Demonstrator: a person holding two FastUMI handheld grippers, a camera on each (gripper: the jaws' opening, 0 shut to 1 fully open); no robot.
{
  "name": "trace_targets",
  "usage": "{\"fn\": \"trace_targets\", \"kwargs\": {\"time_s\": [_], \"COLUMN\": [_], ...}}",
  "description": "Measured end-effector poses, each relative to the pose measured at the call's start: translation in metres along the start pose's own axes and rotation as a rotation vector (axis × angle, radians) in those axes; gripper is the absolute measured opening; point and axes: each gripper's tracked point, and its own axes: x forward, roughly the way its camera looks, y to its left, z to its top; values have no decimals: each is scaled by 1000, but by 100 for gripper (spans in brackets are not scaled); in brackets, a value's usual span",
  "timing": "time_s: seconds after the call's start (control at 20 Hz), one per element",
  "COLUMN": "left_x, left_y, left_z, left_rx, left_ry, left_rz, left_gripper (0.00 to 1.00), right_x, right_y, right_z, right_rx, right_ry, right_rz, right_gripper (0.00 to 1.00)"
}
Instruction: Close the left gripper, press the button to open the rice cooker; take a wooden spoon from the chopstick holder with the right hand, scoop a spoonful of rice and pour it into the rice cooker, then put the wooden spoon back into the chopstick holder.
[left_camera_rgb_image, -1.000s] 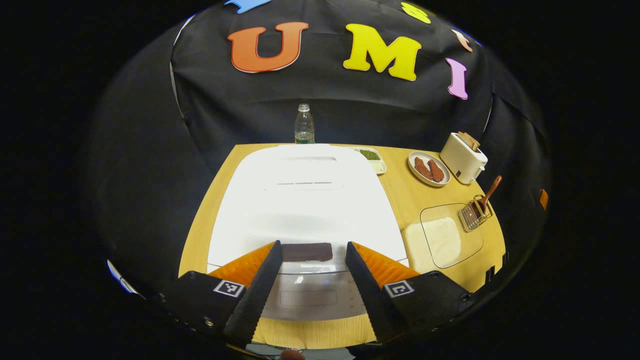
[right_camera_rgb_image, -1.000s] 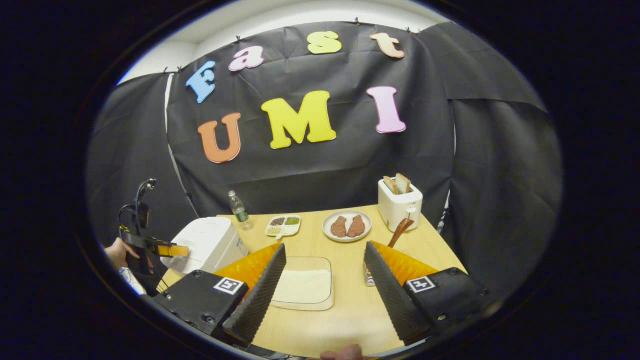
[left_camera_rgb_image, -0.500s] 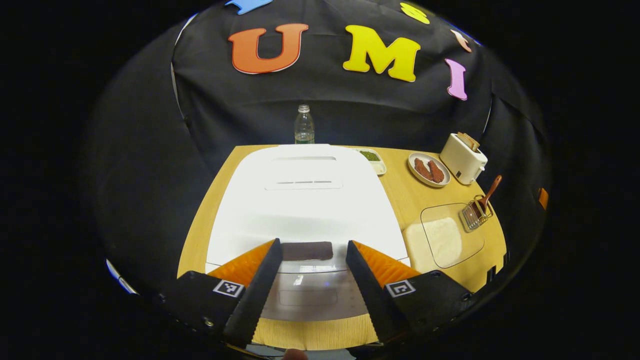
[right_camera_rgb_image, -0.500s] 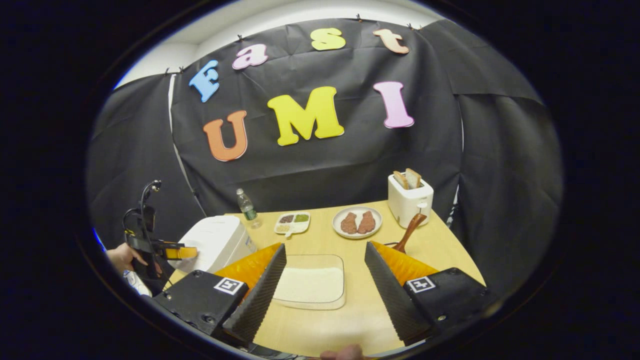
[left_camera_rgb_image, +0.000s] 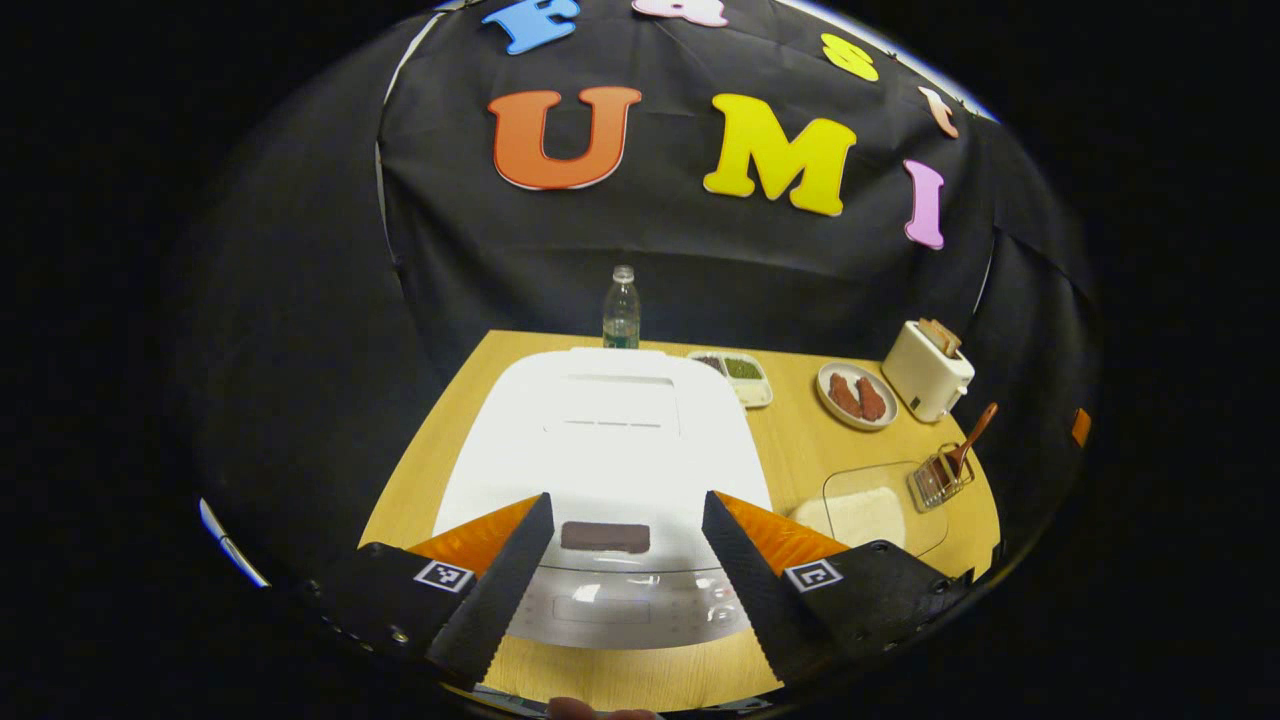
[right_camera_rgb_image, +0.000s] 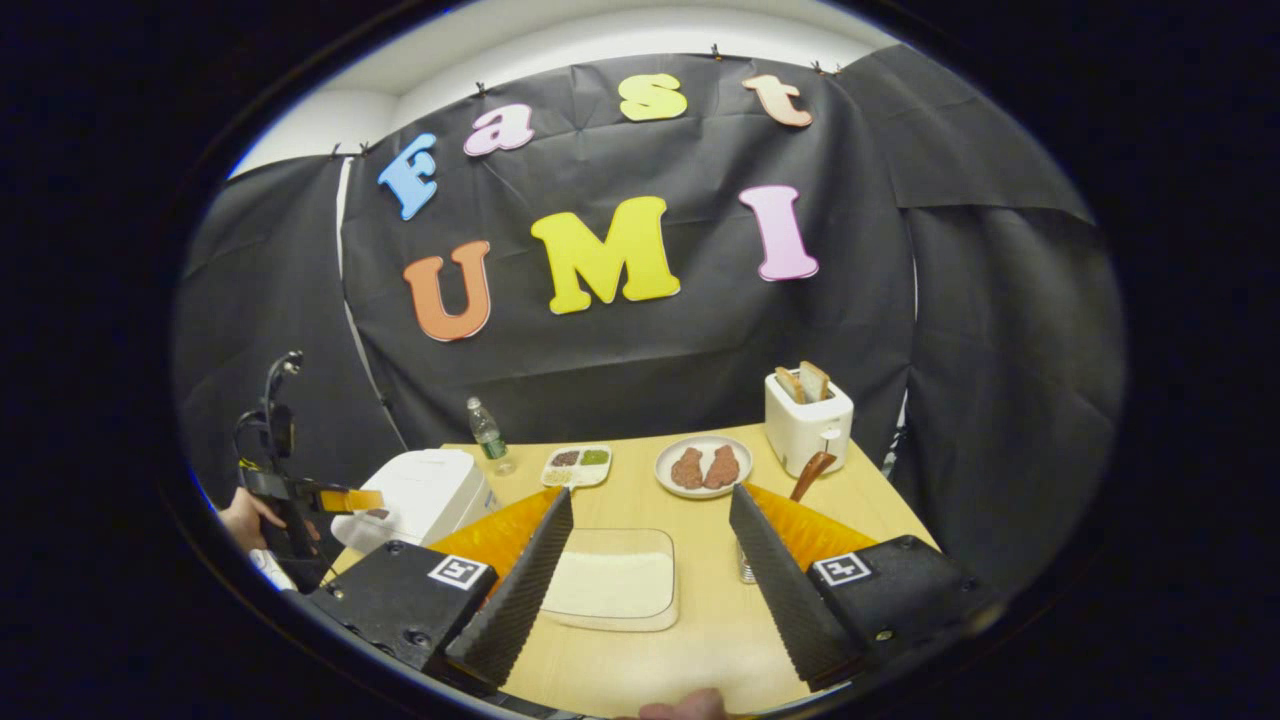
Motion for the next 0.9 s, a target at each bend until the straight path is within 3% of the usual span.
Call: {"fn": "trace_targets", "kwargs": {"time_s": [0.15, 0.2, 0.3, 0.4, 0.45, 0.55, 0.65, 0.7, 0.75, 0.9], "left_x": [-40, -55, -86, -117, -132, -157, -180, -190, -199, -230], "left_y": [-8, -10, -22, -35, -39, -47, -65, -71, -74, -74], "left_z": [51, 60, 74, 91, 98, 105, 104, 103, 101, 95], "left_rx": [-25, -12, 10, 23, 44, 100, 113, 114, 111, 121], "left_ry": [-172, -215, -294, -376, -420, -487, -521, -538, -555, -612], "left_rz": [9, 19, 10, 0, 2, 15, -10, -22, -29, -19], "left_gripper": [95, 95, 95, 95, 95, 95, 95, 94, 95, 95], "right_x": [-2, -4, -13, -27, -34, -51, -68, -76, -84, -104], "right_y": [3, 7, 22, 36, 40, 49, 61, 66, 73, 92], "right_z": [25, 36, 55, 76, 84, 94, 102, 104, 102, 93], "right_rx": [-6, -14, -30, -51, -64, -86, -110, -120, -119, -105], "right_ry": [-52, -79, -131, -191, -220, -257, -295, -312, -322, -331], "right_rz": [-16, -21, -19, -17, -32, -60, -64, -68, -67, -48], "right_gripper": [100, 96, 100, 96, 100, 96, 100, 96, 100, 100]}}
